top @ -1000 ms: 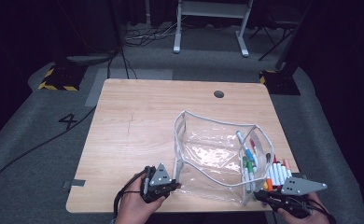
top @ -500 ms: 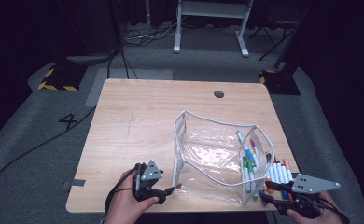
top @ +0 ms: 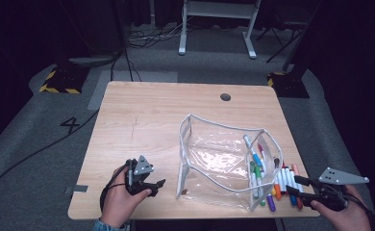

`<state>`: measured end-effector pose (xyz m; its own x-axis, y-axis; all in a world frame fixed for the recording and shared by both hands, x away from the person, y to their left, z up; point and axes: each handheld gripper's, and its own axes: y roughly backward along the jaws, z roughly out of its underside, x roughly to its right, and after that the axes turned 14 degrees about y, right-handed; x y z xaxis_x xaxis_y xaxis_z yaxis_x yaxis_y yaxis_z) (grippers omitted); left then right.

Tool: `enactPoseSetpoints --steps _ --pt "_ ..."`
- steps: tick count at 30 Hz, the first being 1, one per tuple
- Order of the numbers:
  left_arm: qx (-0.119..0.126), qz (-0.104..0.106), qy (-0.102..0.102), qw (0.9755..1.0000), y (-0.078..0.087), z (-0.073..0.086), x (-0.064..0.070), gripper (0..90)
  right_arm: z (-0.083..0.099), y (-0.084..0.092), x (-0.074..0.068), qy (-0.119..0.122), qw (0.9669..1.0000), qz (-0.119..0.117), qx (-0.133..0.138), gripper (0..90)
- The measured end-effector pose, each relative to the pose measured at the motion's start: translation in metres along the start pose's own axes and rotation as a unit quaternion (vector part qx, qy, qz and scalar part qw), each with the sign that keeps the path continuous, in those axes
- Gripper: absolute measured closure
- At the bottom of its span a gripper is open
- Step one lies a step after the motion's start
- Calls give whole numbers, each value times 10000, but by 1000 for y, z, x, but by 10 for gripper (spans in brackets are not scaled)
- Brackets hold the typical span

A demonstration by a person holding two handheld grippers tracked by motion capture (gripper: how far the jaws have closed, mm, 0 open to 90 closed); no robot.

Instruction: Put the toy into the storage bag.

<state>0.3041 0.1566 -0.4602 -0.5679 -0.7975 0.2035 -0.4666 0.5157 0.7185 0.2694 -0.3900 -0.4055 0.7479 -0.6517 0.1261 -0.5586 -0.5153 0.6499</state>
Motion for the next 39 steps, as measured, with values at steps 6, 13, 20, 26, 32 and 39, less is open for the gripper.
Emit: enactPoseSetpoints --steps 6,13,20,26,32,39 --pt "-155 -261 -17 9995 -16 17 -12 305 21 -1 32 -359 9977 412 -404 471" --pt "-201 -250 50 9995 -30 26 -18 297 49 -9 60 -678 9905 729 -951 511" --pt "79 -163 37 9998 -34 30 -21 231 65 -33 72 -887 9854 673 -1290 525" --pt "76 -161 37 9998 -34 30 -21 230 66 -50 78 -837 9840 589 -1459 554" --pt "78 -156 35 9998 -34 30 -21 230 64 -49 78 -901 9767 794 -1778 760" --pt "117 -178 81 9997 -35 30 -21 228 60 -41 81 -1146 9776 858 -1541 769"
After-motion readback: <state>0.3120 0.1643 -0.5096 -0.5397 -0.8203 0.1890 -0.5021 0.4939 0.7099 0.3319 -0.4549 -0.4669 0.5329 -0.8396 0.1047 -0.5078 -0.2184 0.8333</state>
